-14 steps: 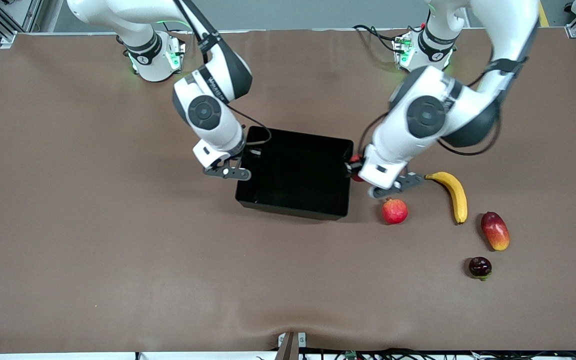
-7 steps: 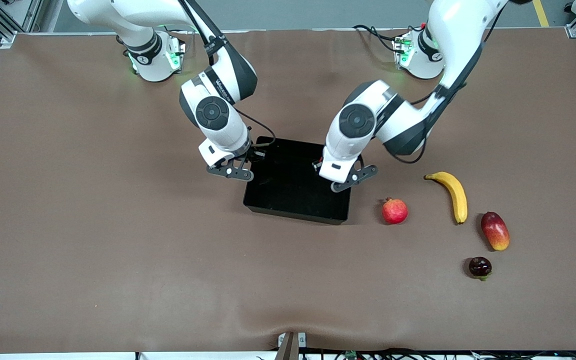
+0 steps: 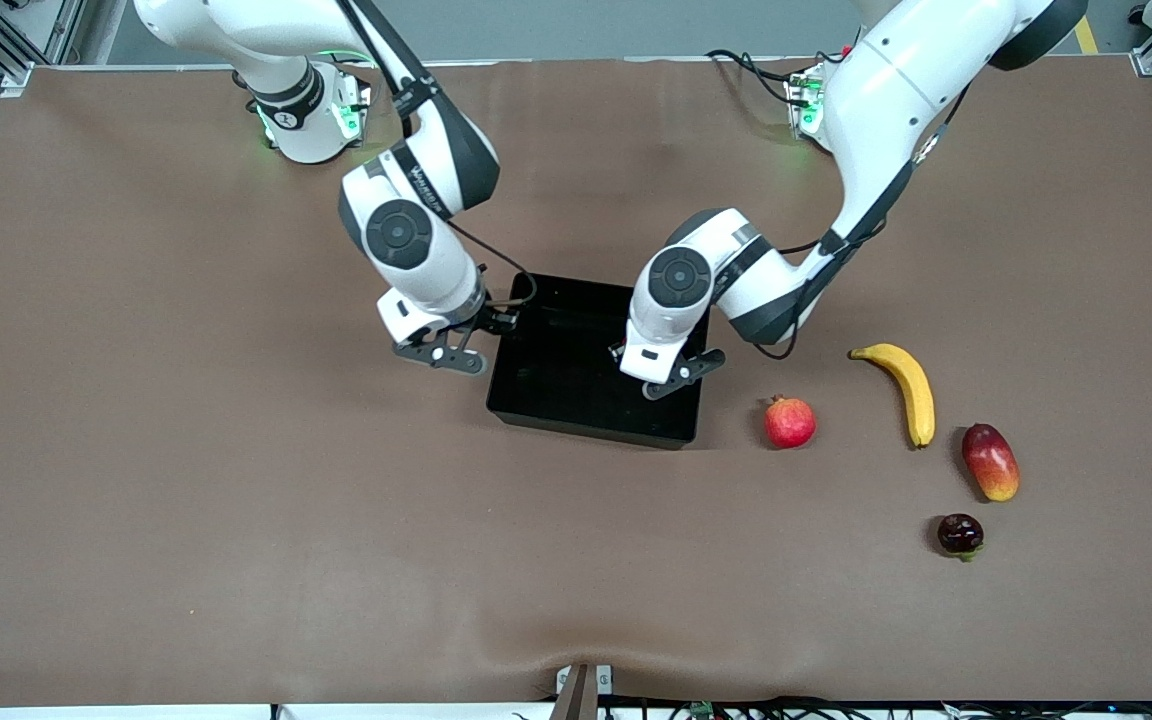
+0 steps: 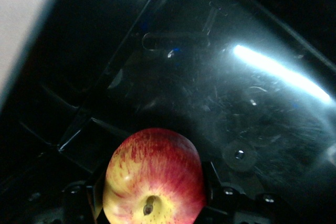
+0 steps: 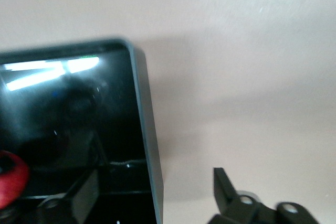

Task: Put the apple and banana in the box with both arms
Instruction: 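Lower the apple into the black box and open the left gripper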

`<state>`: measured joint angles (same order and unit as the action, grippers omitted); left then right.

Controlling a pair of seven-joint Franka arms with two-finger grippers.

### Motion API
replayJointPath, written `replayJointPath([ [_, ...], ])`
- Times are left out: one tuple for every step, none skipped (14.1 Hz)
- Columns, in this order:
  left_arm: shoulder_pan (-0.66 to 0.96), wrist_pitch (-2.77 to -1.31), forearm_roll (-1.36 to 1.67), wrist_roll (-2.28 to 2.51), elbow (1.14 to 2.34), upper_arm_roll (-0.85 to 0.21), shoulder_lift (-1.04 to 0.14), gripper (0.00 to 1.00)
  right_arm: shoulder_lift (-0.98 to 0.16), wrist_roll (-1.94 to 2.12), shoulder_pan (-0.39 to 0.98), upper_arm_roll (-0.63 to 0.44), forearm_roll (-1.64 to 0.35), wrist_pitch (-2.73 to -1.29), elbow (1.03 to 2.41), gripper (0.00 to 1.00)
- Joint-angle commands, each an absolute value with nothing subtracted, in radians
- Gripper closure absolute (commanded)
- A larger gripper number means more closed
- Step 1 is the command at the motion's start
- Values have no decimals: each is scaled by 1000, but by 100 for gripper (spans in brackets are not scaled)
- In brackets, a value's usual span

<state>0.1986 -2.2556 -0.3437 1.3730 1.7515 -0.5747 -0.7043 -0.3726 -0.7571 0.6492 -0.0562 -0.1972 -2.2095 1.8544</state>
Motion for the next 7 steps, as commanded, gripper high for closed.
replayJointPath([
  [207, -2270, -387, 1422, 1740, -575, -718, 63, -354, -704, 598, -46, -207, -2201, 1838, 0],
  [207, -2269, -388, 1422, 1740, -575, -715, 10, -353, -674, 585, -46, -207, -2200, 1838, 0],
  [206, -2269, -391, 1417, 1736, -575, -709, 0, -351, -631, 554, -46, -207, -2183, 1839, 0],
  [203, -2260, -391, 1417, 1730, -575, -698, 0, -350, -573, 525, -46, -207, -2157, 1838, 0],
  [196, -2249, -391, 1417, 1730, -575, -668, 0, -345, -511, 499, -46, -207, -2148, 1838, 0],
  [190, -2229, -385, 1427, 1729, -577, -634, 0, -342, -465, 474, -46, -207, -2146, 1839, 0],
  [187, -2208, -380, 1434, 1721, -577, -593, 0, -341, -424, 447, -46, -207, -2137, 1839, 0],
])
